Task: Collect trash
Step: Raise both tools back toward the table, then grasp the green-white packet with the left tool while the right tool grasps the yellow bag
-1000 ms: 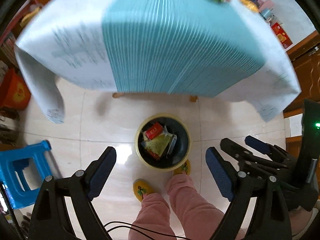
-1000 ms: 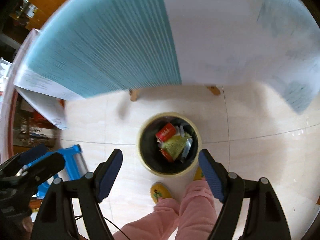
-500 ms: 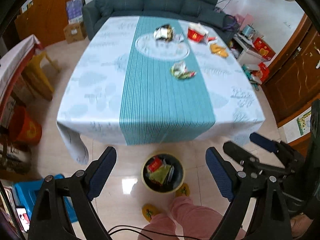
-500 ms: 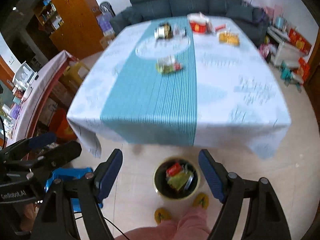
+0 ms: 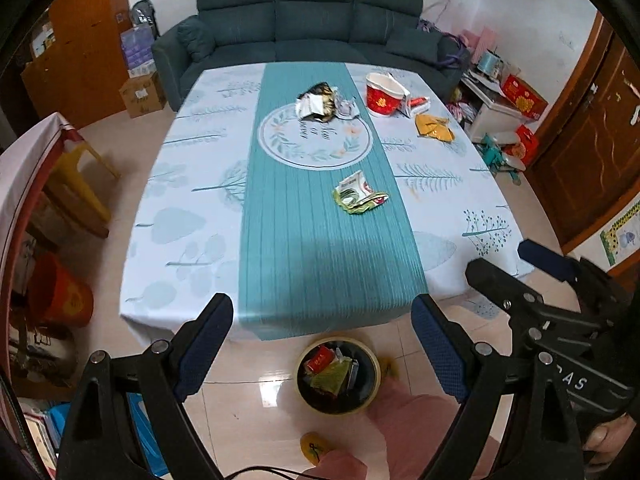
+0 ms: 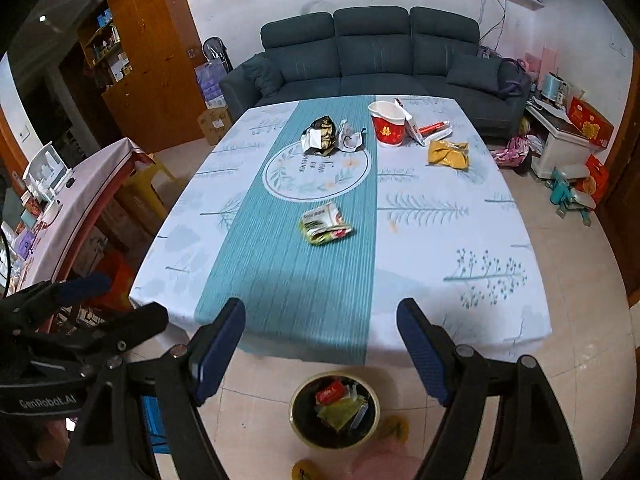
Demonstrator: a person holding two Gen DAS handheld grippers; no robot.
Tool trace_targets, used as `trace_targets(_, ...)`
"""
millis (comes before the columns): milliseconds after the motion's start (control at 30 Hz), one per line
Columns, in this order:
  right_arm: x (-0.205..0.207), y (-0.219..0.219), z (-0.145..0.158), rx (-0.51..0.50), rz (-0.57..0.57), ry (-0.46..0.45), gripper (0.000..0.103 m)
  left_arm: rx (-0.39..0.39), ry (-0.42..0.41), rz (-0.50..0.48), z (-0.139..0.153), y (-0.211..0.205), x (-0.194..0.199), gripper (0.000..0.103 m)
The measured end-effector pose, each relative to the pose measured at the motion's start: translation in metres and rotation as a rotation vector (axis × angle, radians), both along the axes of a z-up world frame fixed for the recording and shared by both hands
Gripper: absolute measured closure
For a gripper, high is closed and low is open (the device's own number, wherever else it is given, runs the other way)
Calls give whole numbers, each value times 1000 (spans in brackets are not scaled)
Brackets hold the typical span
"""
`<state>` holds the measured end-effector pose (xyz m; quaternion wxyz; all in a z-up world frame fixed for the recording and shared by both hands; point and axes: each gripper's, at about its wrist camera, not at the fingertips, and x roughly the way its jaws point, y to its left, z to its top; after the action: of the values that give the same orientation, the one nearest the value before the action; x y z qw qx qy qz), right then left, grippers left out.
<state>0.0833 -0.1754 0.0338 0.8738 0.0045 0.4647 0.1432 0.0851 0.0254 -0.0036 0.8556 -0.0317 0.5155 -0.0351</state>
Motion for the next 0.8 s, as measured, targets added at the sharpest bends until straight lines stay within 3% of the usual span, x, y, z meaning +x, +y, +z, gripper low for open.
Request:
trace_targets(100,23,-7,-7,-5,11,11,26,6,44,-44,-14,-13,27,13)
trace_targets(267,78,-28,-31,32,45,84,42,-7,98,-104,-50,-37,88,14)
trace_targets(533,149,-68,-71,44,55,190,43,84,226,-172,-113,-67,175,14)
trace_targets(800,189,-99,-97,60,47,260,43,163,324,-200,-146,-83,210,14)
